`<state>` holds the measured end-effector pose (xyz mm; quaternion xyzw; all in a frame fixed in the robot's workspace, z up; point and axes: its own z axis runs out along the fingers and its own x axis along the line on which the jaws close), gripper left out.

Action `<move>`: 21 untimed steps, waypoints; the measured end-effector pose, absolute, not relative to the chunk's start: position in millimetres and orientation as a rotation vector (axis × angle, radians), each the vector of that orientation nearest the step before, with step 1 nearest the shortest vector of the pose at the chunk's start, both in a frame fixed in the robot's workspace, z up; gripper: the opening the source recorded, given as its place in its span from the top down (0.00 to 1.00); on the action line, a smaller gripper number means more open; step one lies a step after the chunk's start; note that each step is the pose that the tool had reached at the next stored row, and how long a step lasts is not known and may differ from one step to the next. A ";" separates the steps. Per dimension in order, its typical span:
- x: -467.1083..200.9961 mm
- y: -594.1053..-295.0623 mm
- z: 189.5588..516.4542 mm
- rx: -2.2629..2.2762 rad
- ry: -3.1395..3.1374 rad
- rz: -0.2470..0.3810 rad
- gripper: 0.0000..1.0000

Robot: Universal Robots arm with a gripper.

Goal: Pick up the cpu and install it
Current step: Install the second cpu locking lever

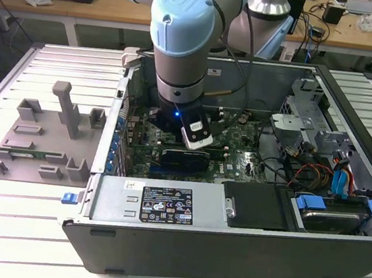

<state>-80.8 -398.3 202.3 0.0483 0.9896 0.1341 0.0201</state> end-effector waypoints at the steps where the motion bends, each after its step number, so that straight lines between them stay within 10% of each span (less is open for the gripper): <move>1: -81.1 -398.2 201.5 0.150 3.069 0.422 0.89; 13: -81.8 -397.6 200.3 0.150 3.066 0.443 0.89; 21: -81.6 -394.0 238.9 0.148 3.079 0.305 0.89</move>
